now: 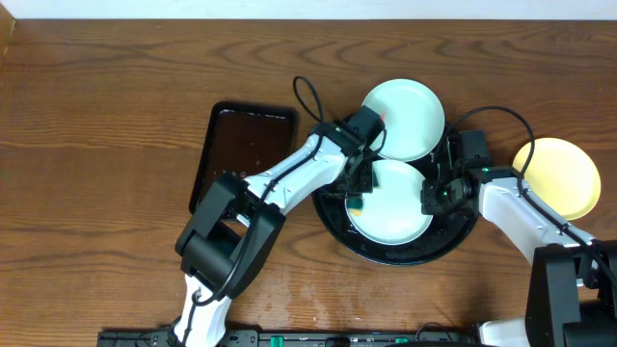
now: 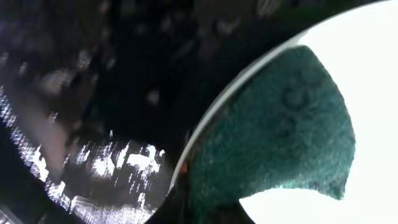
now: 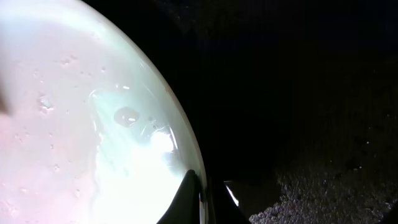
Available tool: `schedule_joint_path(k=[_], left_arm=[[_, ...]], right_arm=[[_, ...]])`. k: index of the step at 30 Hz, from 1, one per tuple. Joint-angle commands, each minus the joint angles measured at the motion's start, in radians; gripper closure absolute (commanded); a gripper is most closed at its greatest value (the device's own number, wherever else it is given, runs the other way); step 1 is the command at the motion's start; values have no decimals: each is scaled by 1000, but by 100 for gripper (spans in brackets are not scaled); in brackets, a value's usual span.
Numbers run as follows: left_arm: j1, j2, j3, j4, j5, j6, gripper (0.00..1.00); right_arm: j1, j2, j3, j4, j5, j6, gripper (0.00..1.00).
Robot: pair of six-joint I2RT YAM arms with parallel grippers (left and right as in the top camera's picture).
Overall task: Clean dirty plates on tray and stack at the side
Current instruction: 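Scrub the pale green plate with the sponge while the right gripper holds it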
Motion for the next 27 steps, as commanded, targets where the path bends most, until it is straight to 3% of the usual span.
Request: schedule_joint_path(k=[1, 17, 27], left_arm=[[30, 37, -7, -79, -182, -32, 92], [-106, 97, -11, 309, -118, -46, 90], [-183, 103, -11, 374, 303, 195, 91]], right_arm=[[3, 24, -11, -1, 48, -23, 99], [3, 24, -10, 18, 48, -23, 99], [23, 24, -10, 40, 48, -23, 99]])
